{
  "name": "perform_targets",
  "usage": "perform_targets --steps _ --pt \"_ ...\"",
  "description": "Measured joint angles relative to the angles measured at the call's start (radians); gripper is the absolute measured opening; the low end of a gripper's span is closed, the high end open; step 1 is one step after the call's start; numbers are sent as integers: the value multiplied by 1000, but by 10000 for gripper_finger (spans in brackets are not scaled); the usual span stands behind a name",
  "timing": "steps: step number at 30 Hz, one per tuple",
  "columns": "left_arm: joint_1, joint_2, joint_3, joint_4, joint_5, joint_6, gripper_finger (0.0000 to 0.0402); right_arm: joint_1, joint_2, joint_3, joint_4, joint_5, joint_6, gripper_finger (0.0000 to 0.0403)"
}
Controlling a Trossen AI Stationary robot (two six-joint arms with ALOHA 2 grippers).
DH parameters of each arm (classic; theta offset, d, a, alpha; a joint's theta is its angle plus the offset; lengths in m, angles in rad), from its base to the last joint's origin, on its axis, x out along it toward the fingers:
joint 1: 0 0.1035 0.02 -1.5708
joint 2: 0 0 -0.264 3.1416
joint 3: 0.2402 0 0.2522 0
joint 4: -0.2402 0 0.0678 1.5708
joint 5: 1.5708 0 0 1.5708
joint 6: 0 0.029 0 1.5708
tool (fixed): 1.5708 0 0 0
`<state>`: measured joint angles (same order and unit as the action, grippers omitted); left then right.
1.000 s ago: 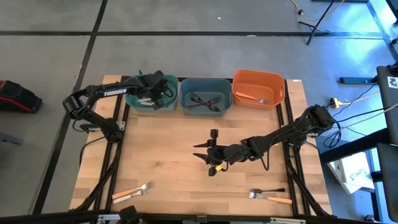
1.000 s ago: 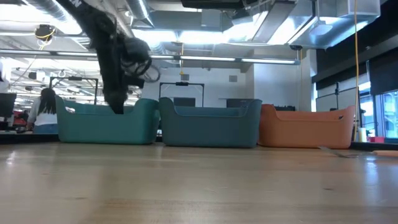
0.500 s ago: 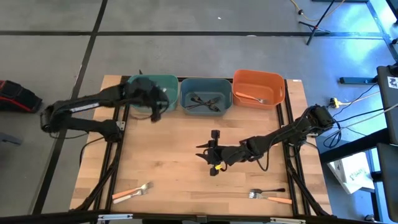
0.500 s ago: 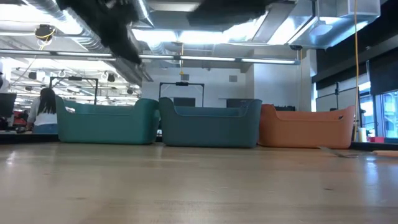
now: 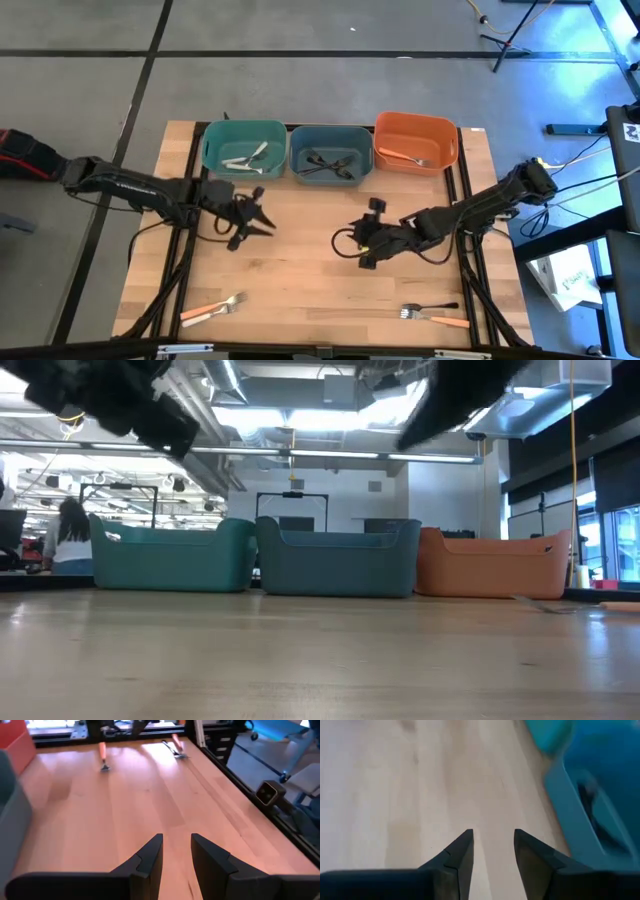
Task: Sort silverware by color (type)
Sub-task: Put the top right orange fork into the orange bin
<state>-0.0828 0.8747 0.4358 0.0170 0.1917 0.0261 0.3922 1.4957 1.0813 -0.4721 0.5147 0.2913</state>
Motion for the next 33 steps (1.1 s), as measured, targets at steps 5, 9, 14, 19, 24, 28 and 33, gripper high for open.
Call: perform_targets --steps 5,9,14,19,24,28,33 --pt "-53 9 -64 141 -26 2 95 -1 -20 0 -295 1 221 131" --pt "-59 9 -67 169 -28 0 95 -5 -20 -6 -513 -35 394 131" --pt "-59 9 -67 164 -41 -20 95 -44 -20 -59 -657 -190 523 131" --pt "-58 9 -67 160 -78 -24 95 -136 -20 -148 -657 -360 521 131" --pt "-58 9 -67 156 -78 -24 95 -241 -20 -216 -653 -439 454 131" --pt "-58 9 -67 156 -79 -24 95 -285 -20 -247 -620 -473 371 131" --pt "-58 9 -67 155 -79 -24 95 -288 -20 -277 -527 -495 252 131"
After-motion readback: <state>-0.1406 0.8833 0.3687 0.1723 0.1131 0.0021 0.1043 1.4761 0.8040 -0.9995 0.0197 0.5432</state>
